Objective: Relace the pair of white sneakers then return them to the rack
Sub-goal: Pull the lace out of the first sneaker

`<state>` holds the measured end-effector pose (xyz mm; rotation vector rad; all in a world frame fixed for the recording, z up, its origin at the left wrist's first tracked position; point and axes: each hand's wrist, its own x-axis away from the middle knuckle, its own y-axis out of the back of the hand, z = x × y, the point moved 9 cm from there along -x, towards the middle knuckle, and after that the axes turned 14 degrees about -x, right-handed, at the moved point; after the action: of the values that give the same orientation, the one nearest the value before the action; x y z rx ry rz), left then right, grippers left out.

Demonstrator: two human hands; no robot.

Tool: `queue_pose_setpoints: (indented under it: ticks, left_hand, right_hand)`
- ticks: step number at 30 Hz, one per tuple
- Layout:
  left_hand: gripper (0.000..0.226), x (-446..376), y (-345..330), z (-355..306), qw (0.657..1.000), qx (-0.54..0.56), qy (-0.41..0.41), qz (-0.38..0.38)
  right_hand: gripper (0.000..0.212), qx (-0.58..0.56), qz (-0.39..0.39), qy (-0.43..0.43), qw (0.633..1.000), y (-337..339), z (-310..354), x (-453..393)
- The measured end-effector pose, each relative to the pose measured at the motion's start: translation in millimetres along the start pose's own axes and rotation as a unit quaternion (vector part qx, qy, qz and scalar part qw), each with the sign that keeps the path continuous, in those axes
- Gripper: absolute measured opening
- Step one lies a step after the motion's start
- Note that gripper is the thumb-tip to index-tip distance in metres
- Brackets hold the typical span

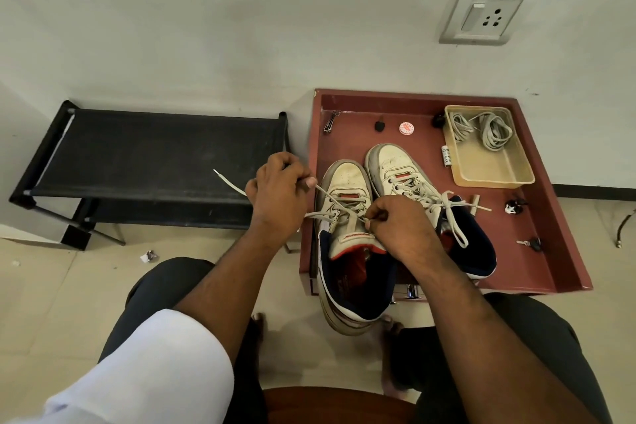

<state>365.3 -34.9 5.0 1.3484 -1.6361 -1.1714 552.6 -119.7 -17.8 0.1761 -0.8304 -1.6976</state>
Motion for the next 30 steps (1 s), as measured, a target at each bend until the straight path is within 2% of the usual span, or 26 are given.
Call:
queue_pose_setpoints:
  ticks: [4, 8, 10, 15, 18, 19, 20, 21, 22, 23, 24, 25, 26, 27, 28, 30]
  left_hand:
    - [0.019, 4, 4, -9, 0.998, -0.057, -0.031, -0.013]
    - [0.02, 3, 3, -10, 0.997, -0.071, -0.038, 0.008]
    - [0.018, 3, 2, -9, 0.997, -0.061, -0.034, 0.011]
    - [0.019, 3, 5, -7, 0.999, -0.029, -0.026, 0.003]
    - [0.016, 0, 22, 13, 0.997, 0.046, 0.033, -0.049]
    - [0.015, -1, 29, 29, 0.988, 0.099, 0.084, -0.083]
    - [0.013, 0, 36, 50, 0.964, 0.173, 0.157, -0.13]
    - [0.013, 4, 38, 75, 0.917, 0.259, 0.247, -0.178]
    - [0.021, 12, 35, 96, 0.851, 0.336, 0.344, -0.212]
    - [0.032, 23, 30, 112, 0.794, 0.365, 0.429, -0.229]
    - [0.042, 31, 30, 118, 0.783, 0.331, 0.478, -0.222]
    - [0.046, 31, 37, 114, 0.814, 0.271, 0.466, -0.216]
    - [0.042, 21, 42, 100, 0.869, 0.227, 0.392, -0.2]
    - [0.034, 9, 41, 74, 0.922, 0.219, 0.277, -0.162]
    - [0.024, 4, 31, 42, 0.954, 0.236, 0.168, -0.083]
    - [0.013, 18, 0, -14, 0.962, 0.247, 0.049, 0.106]
  right_hand:
    - [0.009, 0.024, -0.012, -0.021, 0.999, 5, -1, 1]
    - [0.013, 0.024, -0.002, -0.051, 0.998, 4, -7, 0]
    - [0.01, 0.005, -0.014, -0.041, 0.999, 5, -5, 0]
    - [0.027, -0.023, -0.046, -0.009, 0.999, 5, 1, 4]
    - [0.032, -0.018, -0.053, 0.0, 0.998, 7, 3, 6]
    - [0.033, -0.02, -0.054, 0.0, 0.998, 7, 3, 6]
    - [0.034, -0.022, -0.054, 0.001, 0.998, 8, 3, 6]
    - [0.035, -0.024, -0.053, 0.001, 0.998, 7, 3, 6]
    - [0.036, -0.025, -0.052, 0.001, 0.998, 7, 3, 6]
    - [0.037, -0.024, -0.052, 0.001, 0.998, 6, 2, 6]
    - [0.038, -0.023, -0.05, 0.003, 0.999, 5, 2, 6]
    - [0.037, -0.02, -0.045, 0.006, 0.999, 4, 3, 6]
    - [0.037, -0.016, -0.036, 0.013, 0.999, 1, 5, 5]
    - [0.036, -0.008, -0.026, 0.018, 0.999, -1, 7, 4]
    - [0.036, 0.006, -0.016, 0.022, 1.0, -3, 9, 3]
    - [0.034, 0.054, -0.009, 0.029, 0.998, -6, 12, 1]
